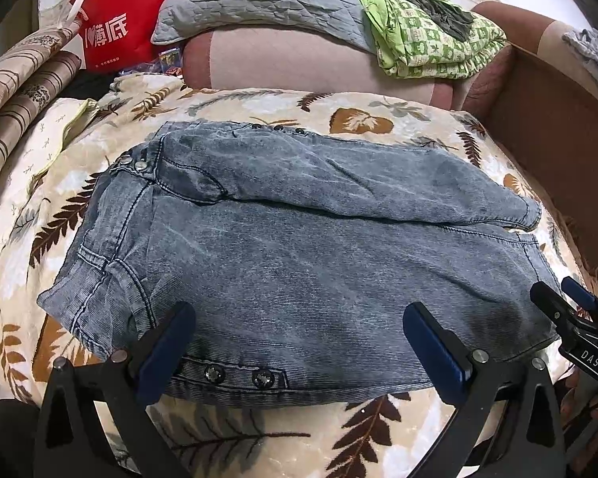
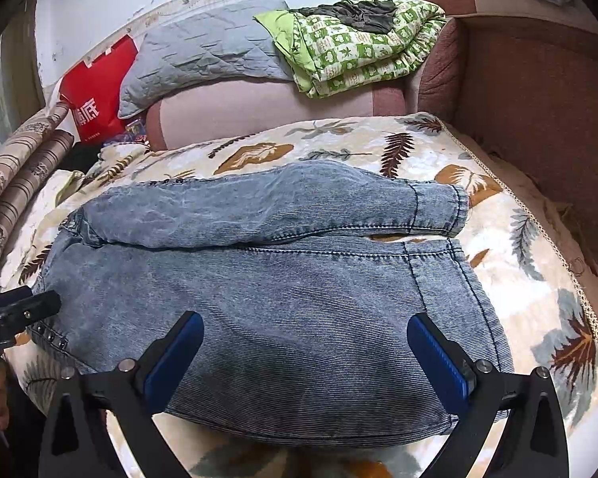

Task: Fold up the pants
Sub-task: 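Position both grippers open above the waistband of the blue jeans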

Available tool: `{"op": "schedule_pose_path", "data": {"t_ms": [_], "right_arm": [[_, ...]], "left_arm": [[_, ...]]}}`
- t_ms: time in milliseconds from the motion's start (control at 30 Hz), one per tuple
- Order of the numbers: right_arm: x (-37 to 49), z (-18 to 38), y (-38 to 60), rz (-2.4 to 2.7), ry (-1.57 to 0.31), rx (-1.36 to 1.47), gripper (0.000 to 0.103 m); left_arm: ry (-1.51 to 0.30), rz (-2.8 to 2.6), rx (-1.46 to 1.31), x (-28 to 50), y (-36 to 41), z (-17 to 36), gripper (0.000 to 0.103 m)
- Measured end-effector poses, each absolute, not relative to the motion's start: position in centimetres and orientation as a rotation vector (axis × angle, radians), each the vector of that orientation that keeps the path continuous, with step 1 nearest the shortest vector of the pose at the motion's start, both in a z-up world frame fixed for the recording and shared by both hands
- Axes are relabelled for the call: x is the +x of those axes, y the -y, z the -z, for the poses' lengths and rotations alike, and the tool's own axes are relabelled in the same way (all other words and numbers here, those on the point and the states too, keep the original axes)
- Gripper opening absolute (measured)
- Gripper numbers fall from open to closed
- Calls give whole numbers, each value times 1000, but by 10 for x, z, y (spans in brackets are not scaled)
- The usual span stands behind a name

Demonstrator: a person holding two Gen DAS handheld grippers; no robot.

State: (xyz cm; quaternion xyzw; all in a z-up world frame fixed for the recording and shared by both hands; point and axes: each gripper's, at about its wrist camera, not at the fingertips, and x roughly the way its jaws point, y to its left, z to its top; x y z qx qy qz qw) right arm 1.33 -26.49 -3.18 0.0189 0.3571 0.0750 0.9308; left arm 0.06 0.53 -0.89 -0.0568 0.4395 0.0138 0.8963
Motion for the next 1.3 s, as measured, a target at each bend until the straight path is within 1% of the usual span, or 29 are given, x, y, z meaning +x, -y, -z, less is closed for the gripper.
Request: {"op": "schedule_pose_path", "data": {"t_ms": [1300], "right_arm": [[12,35,269,-120,-732,29,103]], "left_arm": [[-903,-37,-147,-2,-12,7,103]]}}
